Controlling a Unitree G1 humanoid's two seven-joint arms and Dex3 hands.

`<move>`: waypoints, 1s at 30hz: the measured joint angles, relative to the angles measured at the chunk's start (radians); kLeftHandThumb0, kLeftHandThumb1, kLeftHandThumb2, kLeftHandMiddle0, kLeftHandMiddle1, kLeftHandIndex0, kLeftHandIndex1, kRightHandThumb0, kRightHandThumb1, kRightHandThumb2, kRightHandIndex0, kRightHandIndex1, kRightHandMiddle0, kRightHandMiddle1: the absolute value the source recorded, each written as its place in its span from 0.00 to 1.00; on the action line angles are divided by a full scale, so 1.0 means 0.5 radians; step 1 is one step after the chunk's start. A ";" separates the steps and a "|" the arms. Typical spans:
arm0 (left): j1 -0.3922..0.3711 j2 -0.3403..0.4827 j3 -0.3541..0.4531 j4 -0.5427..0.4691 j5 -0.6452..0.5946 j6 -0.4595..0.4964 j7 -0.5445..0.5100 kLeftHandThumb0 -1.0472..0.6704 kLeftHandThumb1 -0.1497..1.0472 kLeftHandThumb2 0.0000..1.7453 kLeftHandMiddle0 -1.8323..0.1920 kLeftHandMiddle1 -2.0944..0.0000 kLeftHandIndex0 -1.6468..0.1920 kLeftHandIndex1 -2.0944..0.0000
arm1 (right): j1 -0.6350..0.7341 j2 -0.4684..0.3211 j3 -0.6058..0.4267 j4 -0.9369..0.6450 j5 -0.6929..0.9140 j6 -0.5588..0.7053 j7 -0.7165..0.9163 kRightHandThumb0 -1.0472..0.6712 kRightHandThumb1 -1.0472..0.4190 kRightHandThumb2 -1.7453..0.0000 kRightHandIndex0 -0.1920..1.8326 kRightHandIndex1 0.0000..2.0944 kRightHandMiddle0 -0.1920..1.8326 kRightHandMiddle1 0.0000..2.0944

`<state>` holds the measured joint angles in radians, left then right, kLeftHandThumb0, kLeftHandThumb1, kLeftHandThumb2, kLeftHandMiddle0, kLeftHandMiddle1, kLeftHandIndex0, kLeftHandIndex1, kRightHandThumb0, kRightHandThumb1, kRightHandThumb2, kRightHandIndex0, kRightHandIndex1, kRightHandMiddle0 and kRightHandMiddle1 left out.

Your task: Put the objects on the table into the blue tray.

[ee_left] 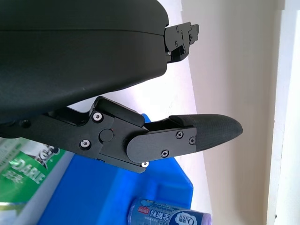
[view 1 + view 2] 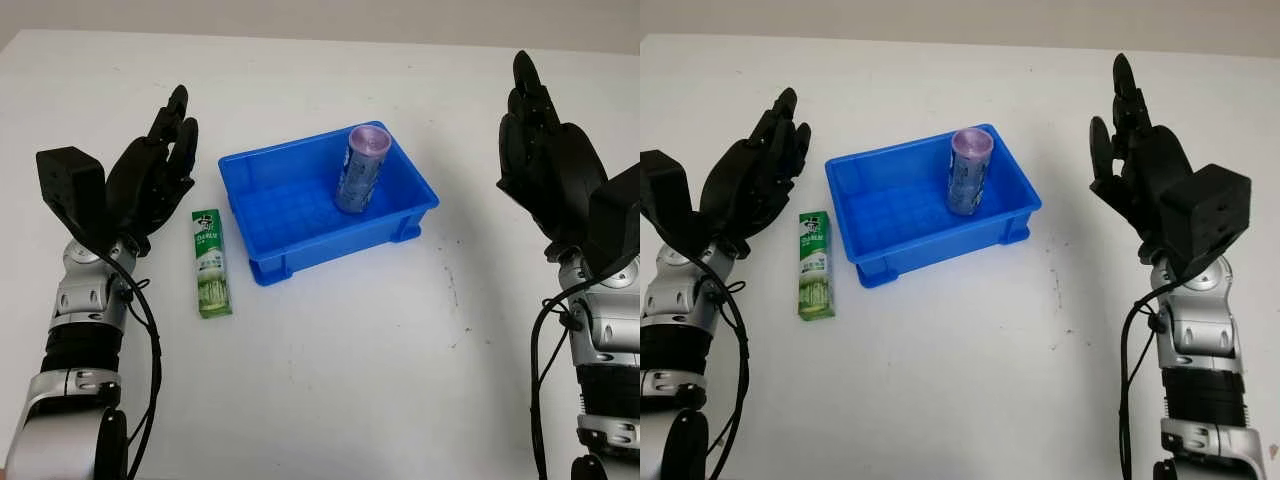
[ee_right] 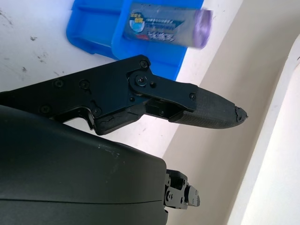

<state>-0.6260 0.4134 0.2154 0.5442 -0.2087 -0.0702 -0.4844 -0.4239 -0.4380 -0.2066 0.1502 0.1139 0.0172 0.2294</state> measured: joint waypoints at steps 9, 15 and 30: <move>-0.023 0.417 -0.028 0.209 0.063 -0.353 -0.572 0.20 0.97 0.07 0.92 0.97 0.89 0.97 | 0.078 0.039 -0.024 -0.087 0.040 0.135 -0.037 0.16 0.00 0.59 0.00 0.00 0.00 0.00; -0.083 0.713 -0.148 0.082 0.212 -0.293 -0.815 0.18 0.86 0.02 0.93 0.98 0.89 0.97 | 0.079 0.041 -0.022 -0.120 0.039 0.160 -0.036 0.17 0.00 0.59 0.00 0.00 0.00 0.00; 0.015 1.090 -0.330 -0.232 0.677 -0.871 -0.872 0.26 0.85 0.04 0.95 0.98 0.95 0.98 | 0.074 0.048 -0.012 -0.120 0.030 0.173 -0.028 0.17 0.00 0.59 0.00 0.00 0.00 0.00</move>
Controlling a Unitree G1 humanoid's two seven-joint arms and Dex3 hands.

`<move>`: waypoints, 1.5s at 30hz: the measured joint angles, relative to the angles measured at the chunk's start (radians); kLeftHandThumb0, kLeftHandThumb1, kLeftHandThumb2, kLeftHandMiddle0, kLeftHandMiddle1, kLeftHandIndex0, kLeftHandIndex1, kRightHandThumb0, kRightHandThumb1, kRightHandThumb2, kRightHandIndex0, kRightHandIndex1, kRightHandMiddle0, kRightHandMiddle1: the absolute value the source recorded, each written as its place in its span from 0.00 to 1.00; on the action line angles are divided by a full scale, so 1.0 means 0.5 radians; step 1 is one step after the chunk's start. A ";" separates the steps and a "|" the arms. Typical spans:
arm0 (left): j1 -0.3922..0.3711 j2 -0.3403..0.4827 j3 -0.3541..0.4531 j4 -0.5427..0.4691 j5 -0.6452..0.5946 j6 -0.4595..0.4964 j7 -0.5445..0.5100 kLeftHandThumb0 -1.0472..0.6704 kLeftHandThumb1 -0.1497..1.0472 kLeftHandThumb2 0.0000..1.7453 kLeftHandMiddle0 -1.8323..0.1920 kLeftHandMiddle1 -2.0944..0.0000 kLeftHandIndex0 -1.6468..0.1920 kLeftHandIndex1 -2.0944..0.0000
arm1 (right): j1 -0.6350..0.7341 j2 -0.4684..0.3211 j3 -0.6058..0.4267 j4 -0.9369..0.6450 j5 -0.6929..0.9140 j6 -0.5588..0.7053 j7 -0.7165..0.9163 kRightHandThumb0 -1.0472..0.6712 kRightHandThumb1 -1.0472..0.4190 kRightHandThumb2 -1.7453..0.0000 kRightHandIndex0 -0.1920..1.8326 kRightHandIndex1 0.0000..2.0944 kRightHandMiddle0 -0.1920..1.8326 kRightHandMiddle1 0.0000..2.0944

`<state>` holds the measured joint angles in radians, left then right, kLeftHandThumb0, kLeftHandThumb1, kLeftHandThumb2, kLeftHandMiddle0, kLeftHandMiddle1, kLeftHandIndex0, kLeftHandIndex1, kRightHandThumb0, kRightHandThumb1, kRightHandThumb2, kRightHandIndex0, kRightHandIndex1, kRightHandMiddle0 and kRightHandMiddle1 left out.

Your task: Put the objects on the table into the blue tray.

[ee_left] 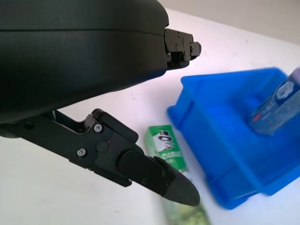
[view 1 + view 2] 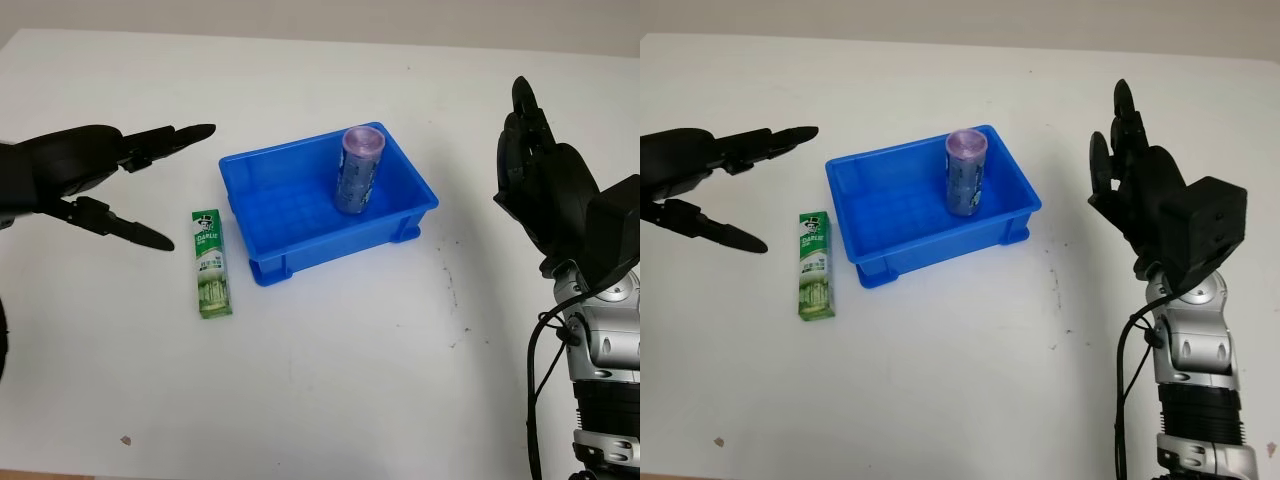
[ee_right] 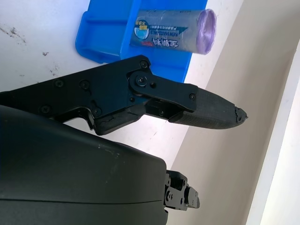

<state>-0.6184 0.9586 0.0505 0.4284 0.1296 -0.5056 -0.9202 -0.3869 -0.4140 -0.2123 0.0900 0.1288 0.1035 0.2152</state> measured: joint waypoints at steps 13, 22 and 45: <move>0.090 0.114 -0.069 0.050 0.405 -0.600 0.430 0.28 0.87 0.03 0.91 0.97 0.88 0.96 | -0.041 0.017 -0.001 0.058 0.019 -0.006 0.031 0.18 0.00 0.60 0.00 0.00 0.00 0.00; 0.091 0.226 -0.150 0.073 0.909 -0.811 0.874 0.28 0.87 0.03 0.89 0.97 0.86 0.96 | -0.045 0.020 -0.001 0.087 0.021 -0.024 0.046 0.18 0.00 0.59 0.00 0.00 0.00 0.00; 0.089 0.414 -0.374 -0.062 1.616 -1.049 1.644 0.36 0.93 0.04 0.89 0.97 0.86 0.97 | -0.070 0.027 -0.002 0.096 0.030 -0.058 0.053 0.19 0.00 0.59 0.00 0.00 0.00 0.00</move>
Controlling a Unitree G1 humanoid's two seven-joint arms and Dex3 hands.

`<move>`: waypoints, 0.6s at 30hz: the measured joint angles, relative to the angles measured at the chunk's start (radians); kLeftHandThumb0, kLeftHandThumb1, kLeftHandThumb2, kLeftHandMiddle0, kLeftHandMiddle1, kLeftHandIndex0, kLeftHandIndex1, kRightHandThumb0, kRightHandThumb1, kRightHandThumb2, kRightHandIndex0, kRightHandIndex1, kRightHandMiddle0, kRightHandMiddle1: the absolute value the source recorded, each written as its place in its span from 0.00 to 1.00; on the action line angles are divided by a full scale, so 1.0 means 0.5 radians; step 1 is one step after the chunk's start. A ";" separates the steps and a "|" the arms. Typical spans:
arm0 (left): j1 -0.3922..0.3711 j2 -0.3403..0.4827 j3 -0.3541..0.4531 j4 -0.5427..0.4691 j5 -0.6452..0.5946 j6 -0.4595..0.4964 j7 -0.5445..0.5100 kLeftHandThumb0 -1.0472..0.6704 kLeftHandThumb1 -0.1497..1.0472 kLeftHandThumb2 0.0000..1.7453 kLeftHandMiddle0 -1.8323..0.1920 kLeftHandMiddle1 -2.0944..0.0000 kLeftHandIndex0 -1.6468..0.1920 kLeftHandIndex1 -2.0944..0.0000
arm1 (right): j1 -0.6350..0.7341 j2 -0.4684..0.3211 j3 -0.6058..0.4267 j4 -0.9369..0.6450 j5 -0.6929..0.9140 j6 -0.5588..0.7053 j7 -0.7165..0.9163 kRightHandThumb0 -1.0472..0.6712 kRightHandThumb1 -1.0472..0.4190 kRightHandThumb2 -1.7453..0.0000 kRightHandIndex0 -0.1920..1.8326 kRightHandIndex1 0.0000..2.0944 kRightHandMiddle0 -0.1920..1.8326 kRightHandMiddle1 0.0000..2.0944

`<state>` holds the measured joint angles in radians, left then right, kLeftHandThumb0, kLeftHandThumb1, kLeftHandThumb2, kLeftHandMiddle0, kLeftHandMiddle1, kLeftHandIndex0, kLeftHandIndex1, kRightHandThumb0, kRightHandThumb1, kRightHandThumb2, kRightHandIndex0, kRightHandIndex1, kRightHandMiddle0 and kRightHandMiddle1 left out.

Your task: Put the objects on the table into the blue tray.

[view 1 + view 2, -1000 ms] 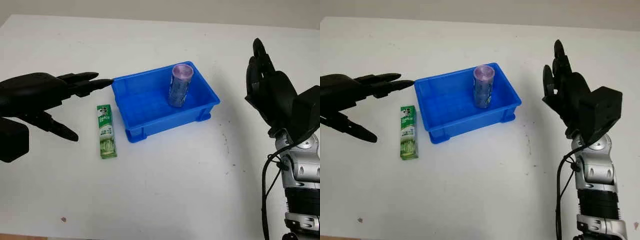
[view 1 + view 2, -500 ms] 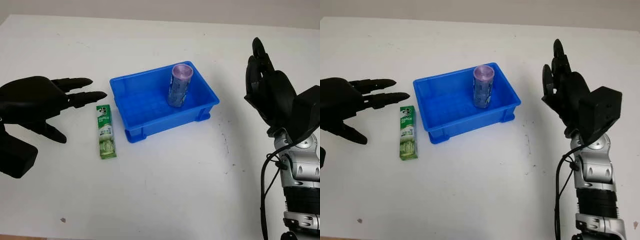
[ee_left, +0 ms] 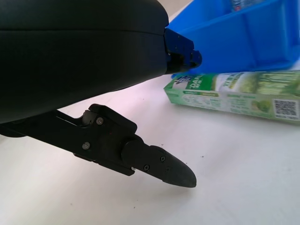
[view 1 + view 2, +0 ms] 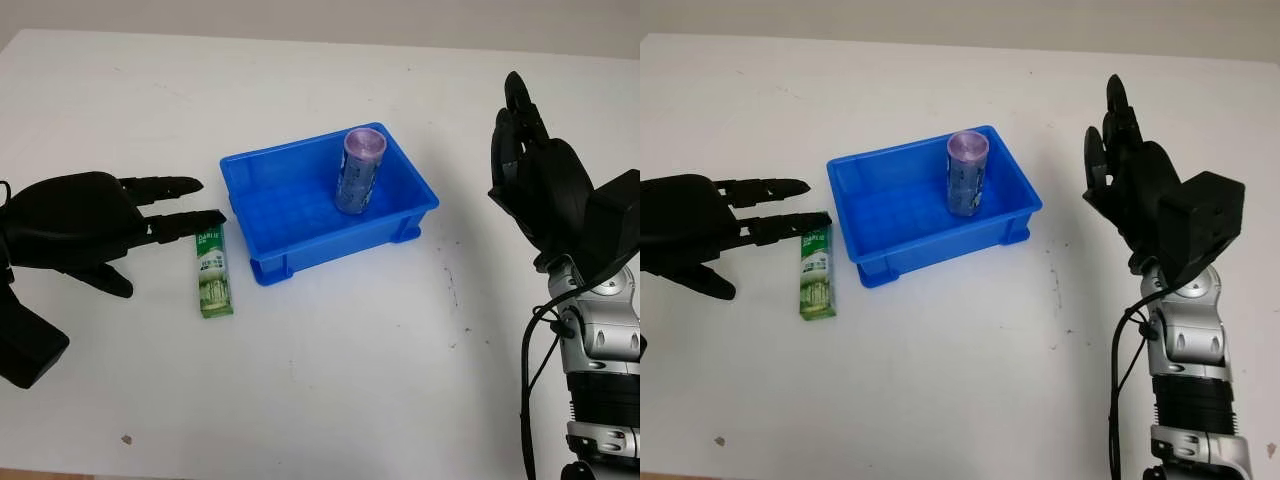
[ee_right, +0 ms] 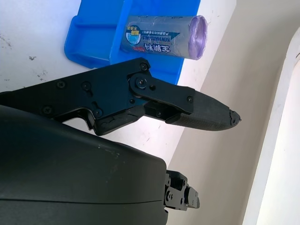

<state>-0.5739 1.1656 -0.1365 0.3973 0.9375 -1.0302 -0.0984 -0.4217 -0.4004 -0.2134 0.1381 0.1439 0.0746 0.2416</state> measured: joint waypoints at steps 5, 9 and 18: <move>0.000 0.008 -0.017 -0.057 0.083 -0.049 0.150 0.45 0.99 0.04 0.88 0.97 0.86 0.97 | 0.000 0.003 -0.001 0.000 0.008 0.000 -0.001 0.19 0.00 0.59 0.00 0.00 0.00 0.00; 0.000 0.008 -0.045 -0.085 0.115 -0.091 0.213 0.49 1.00 0.08 0.89 0.98 0.87 0.98 | 0.000 0.008 -0.001 -0.001 0.009 0.000 -0.004 0.19 0.00 0.59 0.00 0.00 0.00 0.00; -0.147 -0.002 -0.184 -0.195 0.466 -0.256 0.508 0.49 1.00 0.10 0.81 0.94 0.79 0.94 | 0.013 0.012 -0.005 -0.027 0.017 0.001 -0.019 0.18 0.00 0.60 0.00 0.00 0.00 0.00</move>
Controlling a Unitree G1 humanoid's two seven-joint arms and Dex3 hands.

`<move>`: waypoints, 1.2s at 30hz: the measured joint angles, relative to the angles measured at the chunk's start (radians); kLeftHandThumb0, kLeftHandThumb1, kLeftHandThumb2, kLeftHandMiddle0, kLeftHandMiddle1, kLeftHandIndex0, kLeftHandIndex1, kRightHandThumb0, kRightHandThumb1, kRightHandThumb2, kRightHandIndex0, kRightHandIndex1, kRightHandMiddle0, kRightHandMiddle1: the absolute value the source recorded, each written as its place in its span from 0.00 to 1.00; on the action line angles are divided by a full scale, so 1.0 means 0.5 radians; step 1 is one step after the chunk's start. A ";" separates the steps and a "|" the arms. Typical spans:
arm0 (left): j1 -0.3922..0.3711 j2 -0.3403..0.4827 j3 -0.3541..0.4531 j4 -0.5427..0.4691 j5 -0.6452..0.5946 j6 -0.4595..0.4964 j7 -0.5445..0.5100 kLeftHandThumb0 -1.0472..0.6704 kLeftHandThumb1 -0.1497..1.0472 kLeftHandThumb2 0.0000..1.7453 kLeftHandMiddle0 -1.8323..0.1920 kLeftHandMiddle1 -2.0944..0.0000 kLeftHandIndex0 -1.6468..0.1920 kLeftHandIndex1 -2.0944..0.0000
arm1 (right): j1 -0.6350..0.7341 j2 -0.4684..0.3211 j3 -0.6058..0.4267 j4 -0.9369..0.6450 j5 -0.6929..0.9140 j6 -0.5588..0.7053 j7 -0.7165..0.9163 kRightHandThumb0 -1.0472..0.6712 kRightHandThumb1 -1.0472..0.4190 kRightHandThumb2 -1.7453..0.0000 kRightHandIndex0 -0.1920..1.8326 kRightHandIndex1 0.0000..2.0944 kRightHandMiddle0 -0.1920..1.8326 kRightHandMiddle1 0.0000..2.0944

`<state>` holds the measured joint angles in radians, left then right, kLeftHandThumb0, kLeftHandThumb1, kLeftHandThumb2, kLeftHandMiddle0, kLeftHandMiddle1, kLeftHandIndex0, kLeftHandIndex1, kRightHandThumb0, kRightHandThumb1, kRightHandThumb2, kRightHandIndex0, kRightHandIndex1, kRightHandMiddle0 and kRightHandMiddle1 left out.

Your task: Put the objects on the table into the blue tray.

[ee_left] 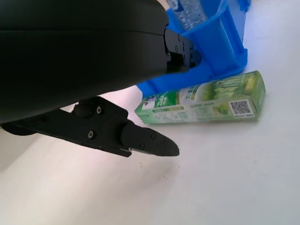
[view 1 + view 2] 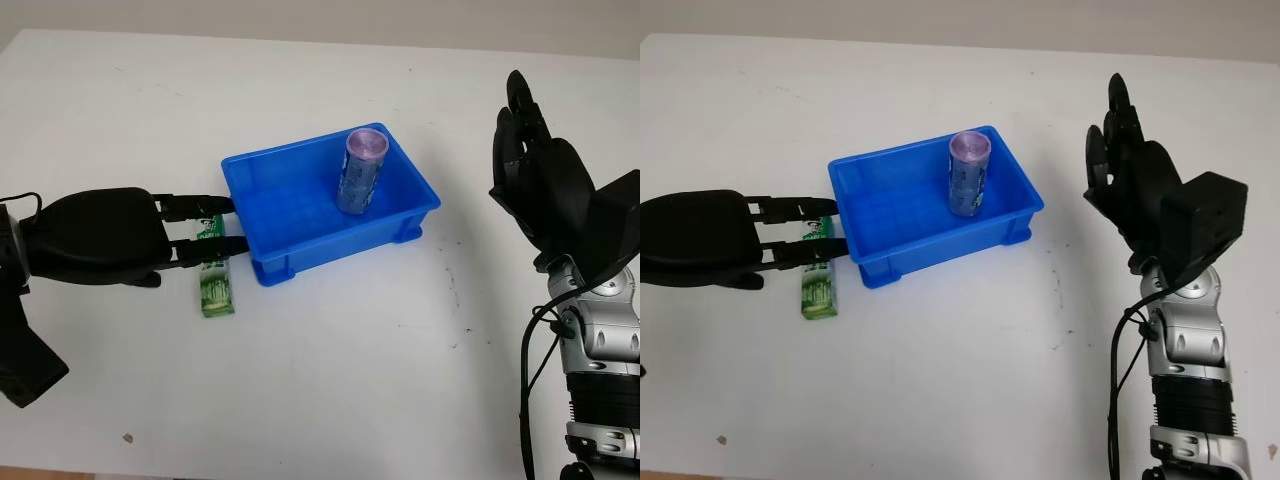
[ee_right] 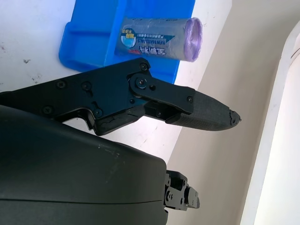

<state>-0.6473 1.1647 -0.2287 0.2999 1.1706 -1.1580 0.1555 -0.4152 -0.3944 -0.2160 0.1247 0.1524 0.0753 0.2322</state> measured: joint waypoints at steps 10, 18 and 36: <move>-0.085 -0.111 -0.285 0.128 0.367 0.052 0.743 0.50 1.00 0.09 0.75 0.03 0.92 0.21 | 0.057 0.006 -0.012 -0.080 0.001 0.031 -0.031 0.17 0.00 0.61 0.00 0.00 0.00 0.00; -0.178 -0.110 -0.416 0.178 0.416 0.089 0.789 0.53 1.00 0.07 0.89 0.28 0.94 0.38 | 0.058 0.006 -0.017 -0.093 0.007 0.074 -0.034 0.17 0.00 0.60 0.00 0.00 0.00 0.00; -0.246 -0.101 -0.508 0.329 -0.187 -0.027 0.238 0.48 1.00 0.04 0.87 0.23 0.86 0.30 | 0.058 0.005 -0.028 -0.124 0.010 0.108 -0.027 0.18 0.00 0.60 0.00 0.00 0.00 0.00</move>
<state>-0.7706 1.1144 -0.4825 0.4641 1.0771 -1.1717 0.2747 -0.3863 -0.3919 -0.2301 0.0625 0.1577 0.1291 0.2188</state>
